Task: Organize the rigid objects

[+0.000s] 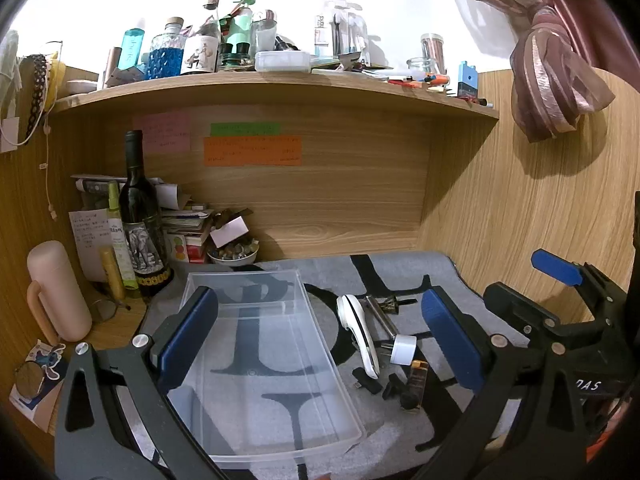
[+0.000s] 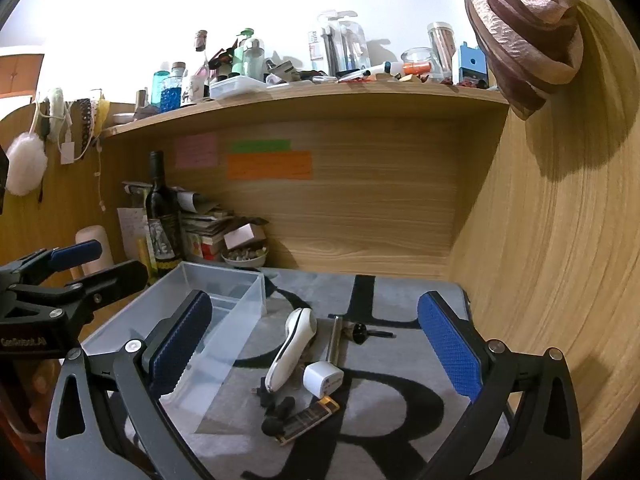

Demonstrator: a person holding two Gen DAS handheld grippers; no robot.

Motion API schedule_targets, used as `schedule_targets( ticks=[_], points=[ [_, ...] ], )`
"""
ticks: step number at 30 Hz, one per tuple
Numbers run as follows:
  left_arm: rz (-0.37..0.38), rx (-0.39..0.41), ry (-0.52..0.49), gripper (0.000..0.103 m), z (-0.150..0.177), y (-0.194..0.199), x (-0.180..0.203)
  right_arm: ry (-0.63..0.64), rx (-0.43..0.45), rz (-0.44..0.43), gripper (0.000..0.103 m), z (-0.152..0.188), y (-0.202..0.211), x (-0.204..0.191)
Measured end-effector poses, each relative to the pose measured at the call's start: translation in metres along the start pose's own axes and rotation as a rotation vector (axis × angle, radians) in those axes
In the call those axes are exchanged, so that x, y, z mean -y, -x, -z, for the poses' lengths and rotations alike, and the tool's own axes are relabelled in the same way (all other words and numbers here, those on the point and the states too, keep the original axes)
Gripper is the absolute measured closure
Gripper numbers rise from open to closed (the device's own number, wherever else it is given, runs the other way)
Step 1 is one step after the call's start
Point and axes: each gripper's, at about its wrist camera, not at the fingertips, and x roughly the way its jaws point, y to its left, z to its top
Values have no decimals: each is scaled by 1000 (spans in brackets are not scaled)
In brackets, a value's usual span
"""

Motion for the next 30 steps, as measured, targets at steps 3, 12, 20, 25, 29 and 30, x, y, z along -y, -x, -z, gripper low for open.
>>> schedule_targets(
  ticks=[3,12,20,25,29,30],
  points=[
    [0,0,0,0,0,0,0,0,0,0,0,-1,0,1],
    [2,-1,-10,0,1,-1,-4,4,-2,0,0,-2,0,0],
    [3,-1,-11,0,3,-3,-5,11,4,4,0,-5,1,-3],
    [5,-4,-11,0,5,-4,-4,14,5,3,0,-5,1,-3],
    [5,-3,-10,0,5,-4,-4,23,6,5,0,-6,2,-5],
    [6,-3,-10,0,5,-4,-4,24,6,5,0,-7,2,-5]
  ],
)
